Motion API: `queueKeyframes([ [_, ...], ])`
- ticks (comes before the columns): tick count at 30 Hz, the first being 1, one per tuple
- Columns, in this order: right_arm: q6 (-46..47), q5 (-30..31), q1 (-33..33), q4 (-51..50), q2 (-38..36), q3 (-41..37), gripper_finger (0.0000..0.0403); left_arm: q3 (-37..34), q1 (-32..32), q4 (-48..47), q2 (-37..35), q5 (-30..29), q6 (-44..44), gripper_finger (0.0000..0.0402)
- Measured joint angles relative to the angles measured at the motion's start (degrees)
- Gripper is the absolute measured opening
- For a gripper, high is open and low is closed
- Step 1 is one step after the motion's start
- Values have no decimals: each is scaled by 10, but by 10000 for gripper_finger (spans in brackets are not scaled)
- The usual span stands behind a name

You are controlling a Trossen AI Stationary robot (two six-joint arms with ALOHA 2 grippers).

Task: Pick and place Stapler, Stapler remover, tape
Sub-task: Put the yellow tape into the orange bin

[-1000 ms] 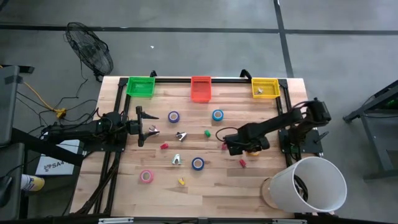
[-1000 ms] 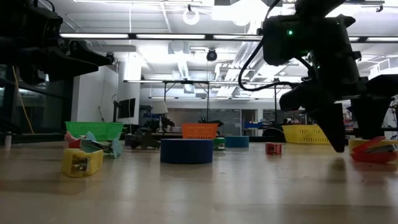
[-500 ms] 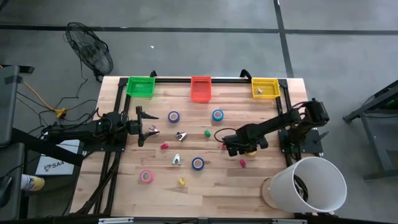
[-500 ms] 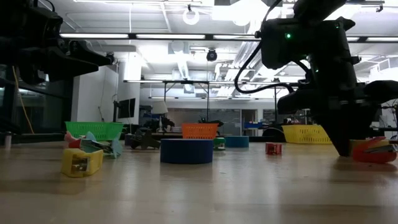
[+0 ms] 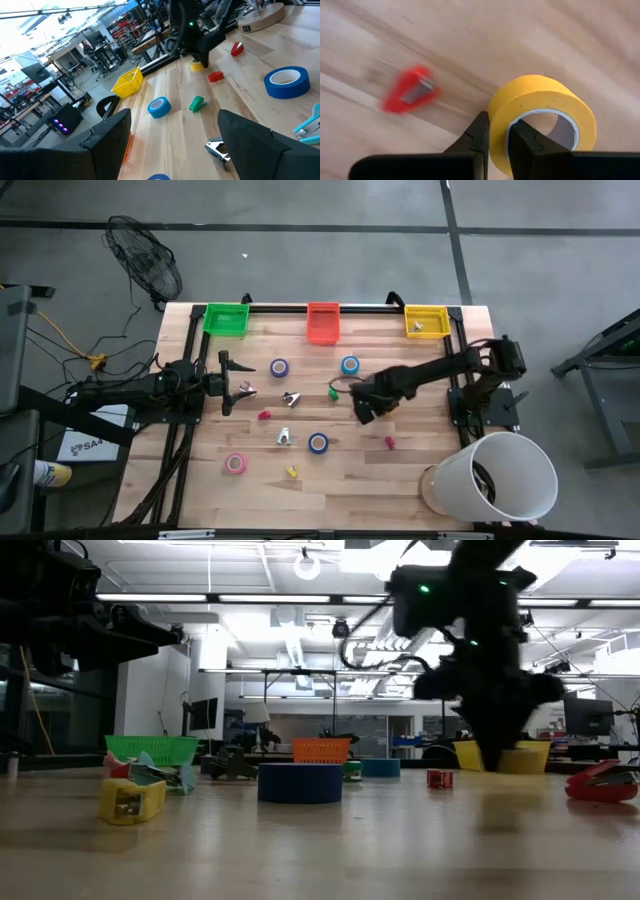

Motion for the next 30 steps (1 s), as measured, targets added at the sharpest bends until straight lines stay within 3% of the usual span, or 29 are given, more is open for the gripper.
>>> queueKeyframes([
  [11, -286, 48, -121, 13, 0, 150, 32, 0, 0, 0, 0, 0, 0, 294],
  [19, -417, 52, -183, 130, 7, 201, 32, 0, 0, 0, 0, 0, 0, 294],
  [25, -433, -6, -223, 215, 59, 242, 32, 0, 0, 0, 0, 0, 0, 294],
  [30, -381, -58, -259, 228, 131, 295, 33, 0, 0, 0, 0, 0, 0, 294],
])
